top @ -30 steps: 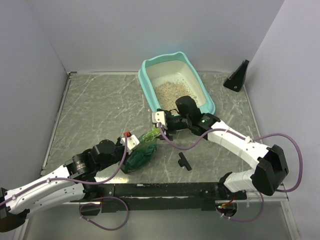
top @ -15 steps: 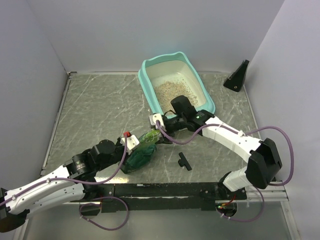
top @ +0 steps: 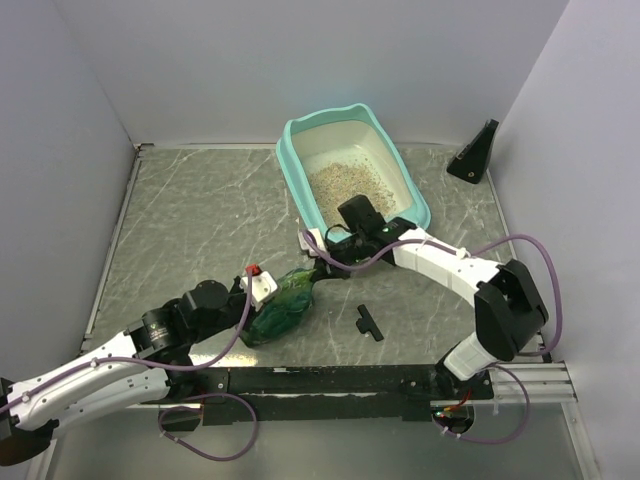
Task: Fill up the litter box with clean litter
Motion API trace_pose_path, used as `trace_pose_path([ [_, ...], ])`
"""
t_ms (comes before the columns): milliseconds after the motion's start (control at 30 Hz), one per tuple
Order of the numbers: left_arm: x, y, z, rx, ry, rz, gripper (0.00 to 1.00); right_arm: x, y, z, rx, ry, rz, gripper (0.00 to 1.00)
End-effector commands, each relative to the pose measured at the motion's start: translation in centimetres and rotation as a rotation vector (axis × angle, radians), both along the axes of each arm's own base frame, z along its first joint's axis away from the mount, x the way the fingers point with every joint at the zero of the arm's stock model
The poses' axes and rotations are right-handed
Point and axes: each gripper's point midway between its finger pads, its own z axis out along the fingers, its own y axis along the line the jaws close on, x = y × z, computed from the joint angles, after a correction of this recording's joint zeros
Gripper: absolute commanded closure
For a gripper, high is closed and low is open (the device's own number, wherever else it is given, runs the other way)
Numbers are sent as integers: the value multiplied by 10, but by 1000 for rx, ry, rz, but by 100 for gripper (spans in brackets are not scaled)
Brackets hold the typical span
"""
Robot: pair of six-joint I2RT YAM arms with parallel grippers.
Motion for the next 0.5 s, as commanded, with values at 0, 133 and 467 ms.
trace_pose_path([
  [0, 7, -10, 43, -144, -84, 7, 99, -15, -1, 46, 152, -41, 6, 100],
  [133, 14, -7, 42, -124, -112, 39, 99, -18, -14, 64, 152, -90, -109, 100],
  [467, 44, -10, 28, 86, -208, 63, 99, -62, -45, 51, 9, -42, -303, 100],
])
